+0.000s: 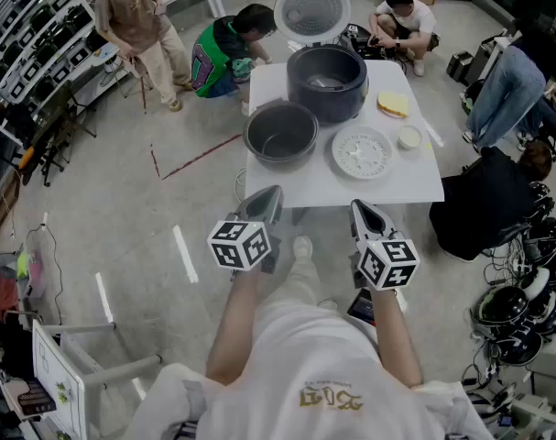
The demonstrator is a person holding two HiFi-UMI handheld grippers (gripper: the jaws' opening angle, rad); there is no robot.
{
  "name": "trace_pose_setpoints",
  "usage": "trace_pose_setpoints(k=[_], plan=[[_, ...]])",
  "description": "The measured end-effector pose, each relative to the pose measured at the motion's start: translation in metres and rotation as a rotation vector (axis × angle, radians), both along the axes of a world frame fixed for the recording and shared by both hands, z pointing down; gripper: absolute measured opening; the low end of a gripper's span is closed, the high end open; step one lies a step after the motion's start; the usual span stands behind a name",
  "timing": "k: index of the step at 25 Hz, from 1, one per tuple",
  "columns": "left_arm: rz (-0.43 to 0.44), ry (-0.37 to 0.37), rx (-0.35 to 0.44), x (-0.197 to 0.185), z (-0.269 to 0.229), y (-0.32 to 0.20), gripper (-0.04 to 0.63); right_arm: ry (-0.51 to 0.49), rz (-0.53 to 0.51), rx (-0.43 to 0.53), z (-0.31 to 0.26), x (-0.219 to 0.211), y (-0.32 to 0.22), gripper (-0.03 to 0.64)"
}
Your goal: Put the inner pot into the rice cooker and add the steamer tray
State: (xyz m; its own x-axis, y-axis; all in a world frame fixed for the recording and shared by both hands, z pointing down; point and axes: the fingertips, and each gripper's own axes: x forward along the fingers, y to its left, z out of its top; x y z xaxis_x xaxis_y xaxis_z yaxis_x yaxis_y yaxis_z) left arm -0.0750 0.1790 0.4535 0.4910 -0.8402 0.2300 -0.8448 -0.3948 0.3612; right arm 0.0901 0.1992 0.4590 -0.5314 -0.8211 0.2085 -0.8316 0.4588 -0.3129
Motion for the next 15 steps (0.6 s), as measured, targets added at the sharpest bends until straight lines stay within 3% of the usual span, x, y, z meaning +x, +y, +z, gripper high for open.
trace_pose_setpoints(k=[8,12,13,15], plan=[[-0.002,0.027,0.015,-0.008,-0.001,0.000,0.015,0.016,0.001,0.007,-0.001,-0.004,0.005,0.009],[0.021,0.133,0.006,-0.011,-0.003,0.002,0.017,-0.020,0.027,-0.014,0.002,0.003,0.006,0.011],[0.018,0.162,-0.003,-0.016,-0.002,0.002,0.036,-0.034,0.027,-0.022,0.002,0.001,0.006,0.019],[-0.003,0.174,-0.017,-0.029,0.001,0.000,0.125,-0.052,0.021,-0.035,0.004,-0.005,0.005,0.117]])
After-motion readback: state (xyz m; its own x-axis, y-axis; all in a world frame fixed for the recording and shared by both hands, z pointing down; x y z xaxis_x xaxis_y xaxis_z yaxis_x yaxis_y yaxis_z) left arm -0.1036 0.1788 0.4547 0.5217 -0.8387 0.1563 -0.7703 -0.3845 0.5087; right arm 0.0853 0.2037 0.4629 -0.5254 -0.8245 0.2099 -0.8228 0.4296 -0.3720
